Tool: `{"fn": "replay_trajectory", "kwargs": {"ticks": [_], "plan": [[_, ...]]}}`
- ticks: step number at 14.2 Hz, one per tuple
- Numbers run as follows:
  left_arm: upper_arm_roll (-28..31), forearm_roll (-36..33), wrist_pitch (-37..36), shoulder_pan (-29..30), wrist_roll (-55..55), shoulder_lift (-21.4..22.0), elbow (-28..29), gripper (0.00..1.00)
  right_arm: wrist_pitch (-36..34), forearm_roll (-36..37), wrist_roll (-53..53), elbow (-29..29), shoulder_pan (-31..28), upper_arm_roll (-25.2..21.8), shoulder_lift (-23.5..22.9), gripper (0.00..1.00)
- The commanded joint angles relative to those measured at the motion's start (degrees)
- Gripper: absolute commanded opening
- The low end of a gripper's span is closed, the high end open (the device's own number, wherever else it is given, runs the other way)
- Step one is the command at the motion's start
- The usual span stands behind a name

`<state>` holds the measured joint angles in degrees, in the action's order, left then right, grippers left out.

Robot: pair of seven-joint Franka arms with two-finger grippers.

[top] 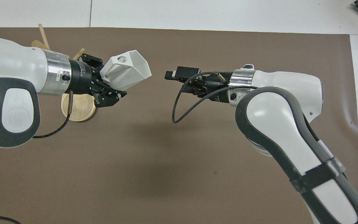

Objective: Hang cup on rack
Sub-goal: 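Lift the cup with the left gripper while the right gripper withdraws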

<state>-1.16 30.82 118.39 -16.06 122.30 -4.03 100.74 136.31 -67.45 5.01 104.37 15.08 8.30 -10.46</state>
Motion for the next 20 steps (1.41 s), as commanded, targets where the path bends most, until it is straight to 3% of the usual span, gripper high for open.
{"fn": "replay_trajectory", "kwargs": {"ticks": [1,7,15,17,20], "plan": [[0.1,-0.1,4.8,1.2,7.0,2.4,3.8,0.00,0.7,7.6,0.0,0.2,-1.6,0.2,-0.4,1.00],[0.0,-0.9,12.6,3.6,16.9,1.0,7.2,0.00,-1.6,32.5,-0.7,1.1,-5.2,0.1,-0.8,1.00],[0.1,-1.5,17.4,5.6,24.0,-1.8,8.0,0.00,-13.4,64.0,-4.9,1.3,-14.7,0.1,-0.2,1.00],[0.1,-1.5,18.4,6.7,26.3,-1.8,9.0,0.00,-14.7,68.2,-4.9,1.7,-18.4,0.2,0.1,1.00],[0.1,-1.5,18.6,7.4,28.6,-1.7,9.9,0.00,-15.3,68.2,-4.5,1.6,-22.9,0.3,0.1,1.00]]}}
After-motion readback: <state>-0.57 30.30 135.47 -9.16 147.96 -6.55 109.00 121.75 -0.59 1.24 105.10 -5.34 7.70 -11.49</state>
